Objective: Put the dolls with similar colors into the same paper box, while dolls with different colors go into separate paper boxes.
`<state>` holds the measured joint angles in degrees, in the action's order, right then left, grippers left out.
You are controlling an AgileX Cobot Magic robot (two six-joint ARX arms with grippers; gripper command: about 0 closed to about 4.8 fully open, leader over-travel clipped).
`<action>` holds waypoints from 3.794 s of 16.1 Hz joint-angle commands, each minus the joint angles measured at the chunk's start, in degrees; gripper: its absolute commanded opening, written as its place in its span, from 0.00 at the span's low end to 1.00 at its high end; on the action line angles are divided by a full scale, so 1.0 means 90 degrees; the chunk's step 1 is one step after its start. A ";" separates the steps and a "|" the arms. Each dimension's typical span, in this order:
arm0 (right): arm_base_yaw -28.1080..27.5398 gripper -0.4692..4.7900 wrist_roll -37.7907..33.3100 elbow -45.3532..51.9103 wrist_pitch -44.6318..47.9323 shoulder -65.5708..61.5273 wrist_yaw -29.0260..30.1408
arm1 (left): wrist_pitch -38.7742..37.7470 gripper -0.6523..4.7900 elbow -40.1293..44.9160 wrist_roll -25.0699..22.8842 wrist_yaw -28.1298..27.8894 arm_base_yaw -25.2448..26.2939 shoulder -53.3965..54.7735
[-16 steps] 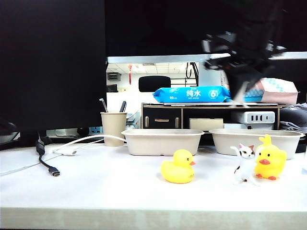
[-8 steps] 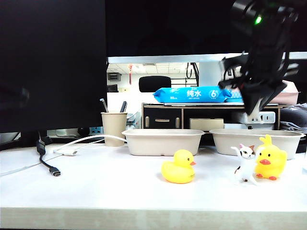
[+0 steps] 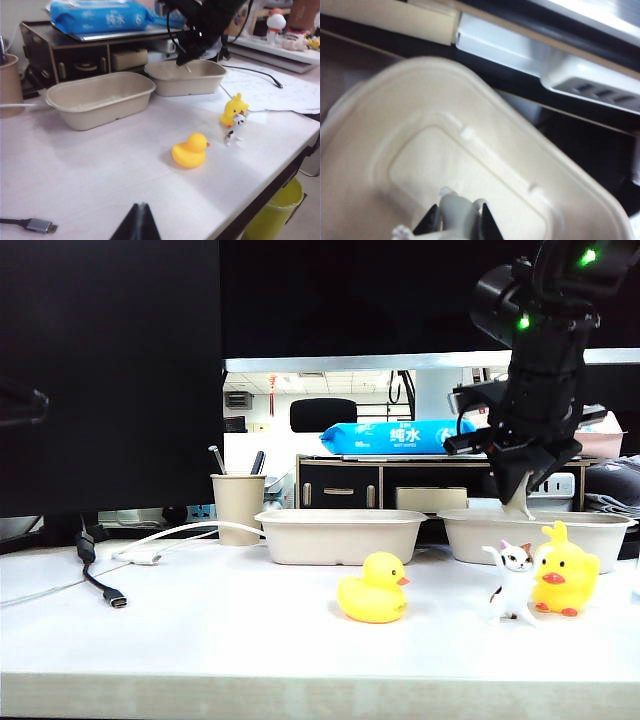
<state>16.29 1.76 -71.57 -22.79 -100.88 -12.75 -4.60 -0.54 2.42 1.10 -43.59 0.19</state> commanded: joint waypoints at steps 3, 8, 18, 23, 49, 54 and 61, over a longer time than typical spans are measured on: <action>-0.0100 0.45 -0.0051 -0.0012 0.0138 -0.0141 -0.0019 | 0.0044 0.11 0.0000 -0.0007 0.0022 0.0049 -0.0005; -0.0112 0.50 -0.0415 -0.0270 -0.0430 -0.0131 0.0464 | 0.0041 0.11 0.0000 -0.0007 0.0056 0.0165 -0.0002; 0.1251 0.61 0.0039 -0.1200 -0.3398 0.0517 0.2662 | 0.0036 0.11 0.0000 -0.0012 -0.0022 0.1290 0.1171; 0.2429 0.93 0.0022 -0.1200 -0.3611 0.0440 0.1953 | 0.0046 0.11 -0.0002 -0.0010 -0.0044 0.0236 0.1676; 0.2934 1.00 0.0000 -0.1197 -0.3721 -0.0942 0.1768 | 0.0046 0.11 -0.0002 -0.0010 0.0044 -0.0189 0.2028; 0.2934 1.00 -0.0002 -0.1197 -0.3764 -0.1022 0.1804 | 0.0046 0.11 -0.0002 -0.0010 0.0044 -0.0189 0.2025; 0.2939 0.64 -0.0024 -0.1197 -0.3762 -0.1122 0.1880 | 0.0046 0.11 -0.0002 -0.0010 0.0044 -0.0189 0.2025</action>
<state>42.63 1.50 -82.08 -56.47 -111.20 4.10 -4.95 -0.49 2.39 1.39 -45.34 18.35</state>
